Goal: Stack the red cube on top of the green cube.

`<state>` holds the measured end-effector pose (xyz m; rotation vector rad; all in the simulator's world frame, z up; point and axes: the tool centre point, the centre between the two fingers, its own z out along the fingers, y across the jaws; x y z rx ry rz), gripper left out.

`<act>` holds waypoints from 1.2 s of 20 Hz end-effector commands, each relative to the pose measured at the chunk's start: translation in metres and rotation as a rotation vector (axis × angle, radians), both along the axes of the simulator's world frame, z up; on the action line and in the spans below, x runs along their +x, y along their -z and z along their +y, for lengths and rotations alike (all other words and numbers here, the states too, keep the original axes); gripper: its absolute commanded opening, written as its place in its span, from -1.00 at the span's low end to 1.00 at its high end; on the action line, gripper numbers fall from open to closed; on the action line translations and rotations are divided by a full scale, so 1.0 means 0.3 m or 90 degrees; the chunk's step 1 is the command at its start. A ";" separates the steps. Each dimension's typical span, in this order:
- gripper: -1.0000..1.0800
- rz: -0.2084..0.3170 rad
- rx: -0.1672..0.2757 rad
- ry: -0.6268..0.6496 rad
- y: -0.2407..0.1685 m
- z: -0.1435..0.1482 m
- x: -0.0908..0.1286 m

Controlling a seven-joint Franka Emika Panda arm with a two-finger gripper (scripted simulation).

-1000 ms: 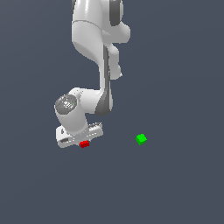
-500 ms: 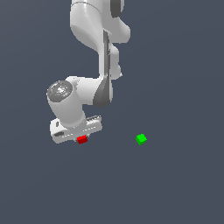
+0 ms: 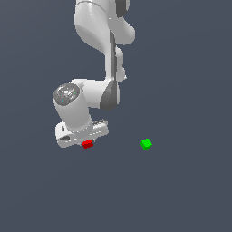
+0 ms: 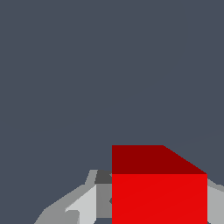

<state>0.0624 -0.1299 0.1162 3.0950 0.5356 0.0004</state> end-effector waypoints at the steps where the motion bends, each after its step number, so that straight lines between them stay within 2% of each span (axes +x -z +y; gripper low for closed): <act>1: -1.00 0.000 0.000 -0.001 0.007 0.045 -0.005; 6: -1.00 0.000 0.000 -0.001 0.034 0.189 -0.026; 18: -1.00 0.000 0.001 -0.001 0.130 0.684 -0.090; 24: -1.00 0.000 0.001 -0.001 0.167 0.873 -0.106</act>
